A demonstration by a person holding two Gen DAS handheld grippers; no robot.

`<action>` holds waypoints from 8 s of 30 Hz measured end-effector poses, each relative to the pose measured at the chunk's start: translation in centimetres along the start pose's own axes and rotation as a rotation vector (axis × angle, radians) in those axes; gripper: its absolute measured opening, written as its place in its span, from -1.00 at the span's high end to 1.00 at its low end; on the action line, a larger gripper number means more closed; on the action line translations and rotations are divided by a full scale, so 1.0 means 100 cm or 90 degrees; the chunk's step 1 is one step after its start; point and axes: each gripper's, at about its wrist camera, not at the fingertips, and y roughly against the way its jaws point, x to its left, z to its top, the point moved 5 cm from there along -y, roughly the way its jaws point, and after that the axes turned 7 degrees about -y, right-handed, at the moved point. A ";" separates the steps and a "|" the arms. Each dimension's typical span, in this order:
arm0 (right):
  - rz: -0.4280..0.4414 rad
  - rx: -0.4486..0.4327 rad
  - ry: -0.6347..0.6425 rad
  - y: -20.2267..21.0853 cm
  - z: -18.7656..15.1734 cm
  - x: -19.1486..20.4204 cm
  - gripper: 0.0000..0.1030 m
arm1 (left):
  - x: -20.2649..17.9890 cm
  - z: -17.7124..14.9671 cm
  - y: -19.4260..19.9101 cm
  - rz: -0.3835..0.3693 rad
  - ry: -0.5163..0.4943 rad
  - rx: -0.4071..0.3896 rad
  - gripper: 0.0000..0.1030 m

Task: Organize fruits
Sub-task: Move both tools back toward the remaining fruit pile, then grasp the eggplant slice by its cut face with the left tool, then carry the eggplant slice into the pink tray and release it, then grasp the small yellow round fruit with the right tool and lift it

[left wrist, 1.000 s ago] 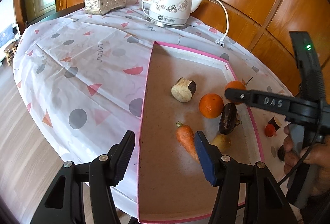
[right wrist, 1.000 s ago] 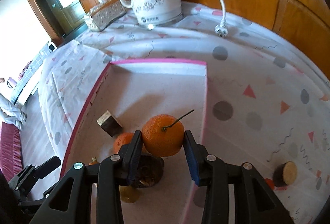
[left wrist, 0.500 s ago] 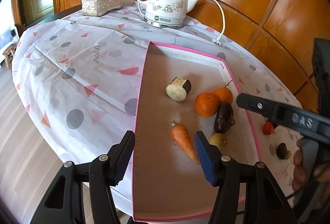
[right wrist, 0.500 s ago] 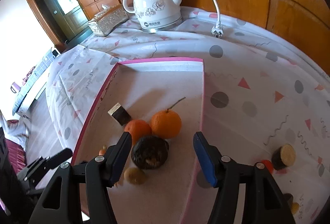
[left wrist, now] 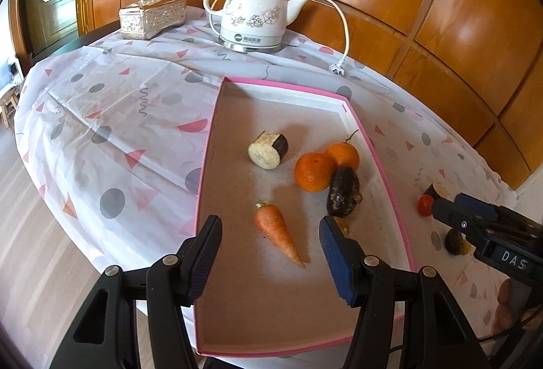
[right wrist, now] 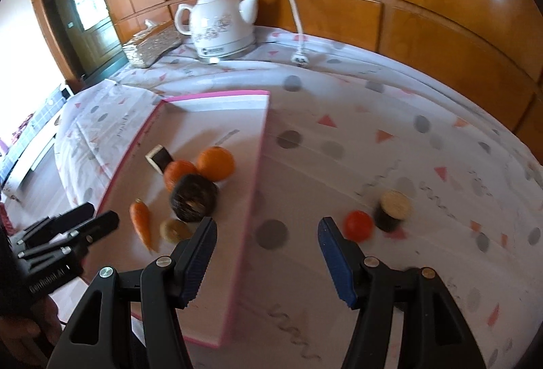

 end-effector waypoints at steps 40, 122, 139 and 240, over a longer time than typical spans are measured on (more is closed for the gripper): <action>-0.368 -0.022 -0.177 0.116 -0.022 -0.278 -0.22 | -0.081 0.011 -0.007 -0.036 -0.139 0.015 -0.17; -0.057 0.154 0.035 0.015 -0.043 -0.175 0.38 | -0.131 0.018 -0.031 -0.155 -0.160 0.069 0.30; -0.045 0.182 0.039 -0.021 -0.056 -0.176 0.46 | -0.103 0.014 -0.026 -0.124 -0.118 0.066 0.30; -0.138 0.138 0.063 -0.004 -0.081 -0.135 0.46 | -0.005 0.030 0.002 0.015 0.000 -0.037 -0.31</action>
